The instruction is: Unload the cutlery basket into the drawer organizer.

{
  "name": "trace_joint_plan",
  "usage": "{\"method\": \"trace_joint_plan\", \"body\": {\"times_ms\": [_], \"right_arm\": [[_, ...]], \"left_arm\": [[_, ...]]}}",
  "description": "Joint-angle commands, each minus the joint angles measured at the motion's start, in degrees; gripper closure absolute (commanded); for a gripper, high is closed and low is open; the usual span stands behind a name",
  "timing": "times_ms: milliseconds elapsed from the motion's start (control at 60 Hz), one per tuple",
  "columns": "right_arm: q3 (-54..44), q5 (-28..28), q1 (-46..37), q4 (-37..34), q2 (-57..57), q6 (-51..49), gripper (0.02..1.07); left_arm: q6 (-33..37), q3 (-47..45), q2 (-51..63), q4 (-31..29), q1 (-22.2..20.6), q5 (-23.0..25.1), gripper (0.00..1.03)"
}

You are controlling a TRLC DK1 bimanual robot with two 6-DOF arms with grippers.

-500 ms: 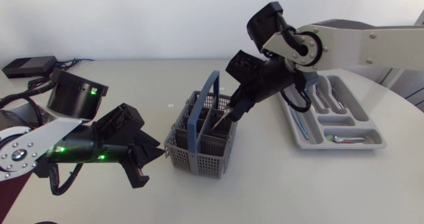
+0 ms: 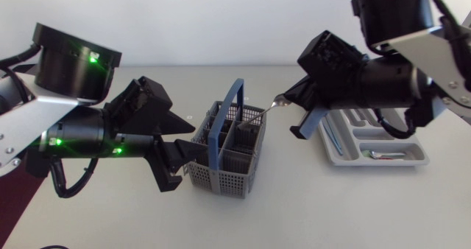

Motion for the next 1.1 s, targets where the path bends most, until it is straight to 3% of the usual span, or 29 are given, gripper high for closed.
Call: {"method": "trace_joint_plan", "body": {"times_ms": [0, 383, 617, 867, 1083], "right_arm": [[-2.3, 0.6, -1.1, 0.2, -3.8, -2.1, 1.02], [-7.0, -5.6, -4.1, -1.1, -17.1, -8.4, 1.02], [-7.4, -9.4, -4.1, -0.7, -21.3, -10.8, 1.02], [-8.6, -13.9, -3.8, 0.6, -23.6, -12.1, 1.02], [-9.9, -15.1, -3.2, 2.0, -24.6, -12.8, 1.02]], "left_arm": [[-1.5, 3.0, 0.3, 0.3, -1.6, -1.1, 0.35], [2.6, 11.6, 7.3, 0.5, -7.8, -1.8, 0.20], [5.1, 18.6, 13.1, -2.4, -9.7, -0.8, 0.17], [5.0, 24.1, 16.4, -6.2, -10.0, 4.3, 0.18], [4.9, 26.1, 17.0, -8.4, -9.9, 7.7, 0.30]]}}
